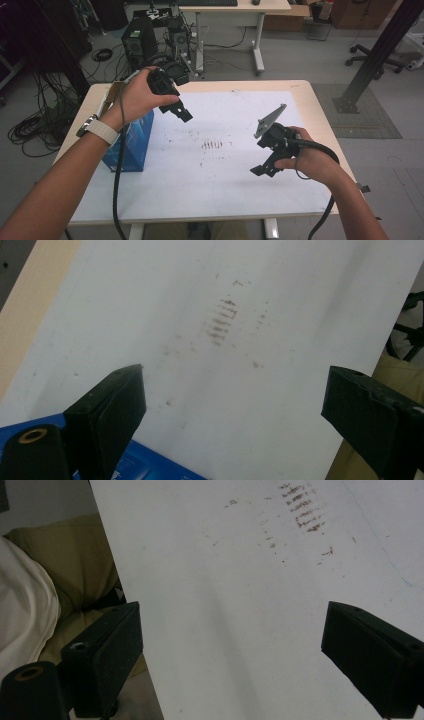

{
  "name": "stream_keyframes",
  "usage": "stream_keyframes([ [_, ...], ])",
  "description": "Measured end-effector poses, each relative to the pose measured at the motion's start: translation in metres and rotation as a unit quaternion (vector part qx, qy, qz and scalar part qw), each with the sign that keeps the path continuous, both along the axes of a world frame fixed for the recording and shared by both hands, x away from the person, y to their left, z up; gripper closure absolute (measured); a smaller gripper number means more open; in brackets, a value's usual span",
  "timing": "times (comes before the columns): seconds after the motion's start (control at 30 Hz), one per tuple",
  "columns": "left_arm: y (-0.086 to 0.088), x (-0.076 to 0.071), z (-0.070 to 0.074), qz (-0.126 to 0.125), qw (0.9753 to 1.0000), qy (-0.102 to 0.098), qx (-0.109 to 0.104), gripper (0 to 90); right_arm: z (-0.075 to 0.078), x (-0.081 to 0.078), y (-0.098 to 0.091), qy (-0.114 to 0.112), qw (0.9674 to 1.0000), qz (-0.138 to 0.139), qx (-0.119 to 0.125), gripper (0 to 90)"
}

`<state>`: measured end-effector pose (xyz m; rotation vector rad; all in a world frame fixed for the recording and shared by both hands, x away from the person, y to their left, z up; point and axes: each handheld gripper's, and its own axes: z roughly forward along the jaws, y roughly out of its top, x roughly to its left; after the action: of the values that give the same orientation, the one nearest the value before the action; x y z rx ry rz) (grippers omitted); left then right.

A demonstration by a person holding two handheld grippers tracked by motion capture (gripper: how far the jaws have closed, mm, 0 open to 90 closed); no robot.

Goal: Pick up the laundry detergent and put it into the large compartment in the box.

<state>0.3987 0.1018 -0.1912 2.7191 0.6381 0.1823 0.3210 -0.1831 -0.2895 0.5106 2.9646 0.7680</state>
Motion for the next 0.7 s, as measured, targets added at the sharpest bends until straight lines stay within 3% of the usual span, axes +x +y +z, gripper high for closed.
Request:
stream_keyframes([
  [0.7,0.0006,-0.0008,-0.0001,0.0,1.0,-0.004,0.001,10.7,-0.0025,-0.0006,0.0012,0.001,1.0,0.001,0.002,9.8],
])
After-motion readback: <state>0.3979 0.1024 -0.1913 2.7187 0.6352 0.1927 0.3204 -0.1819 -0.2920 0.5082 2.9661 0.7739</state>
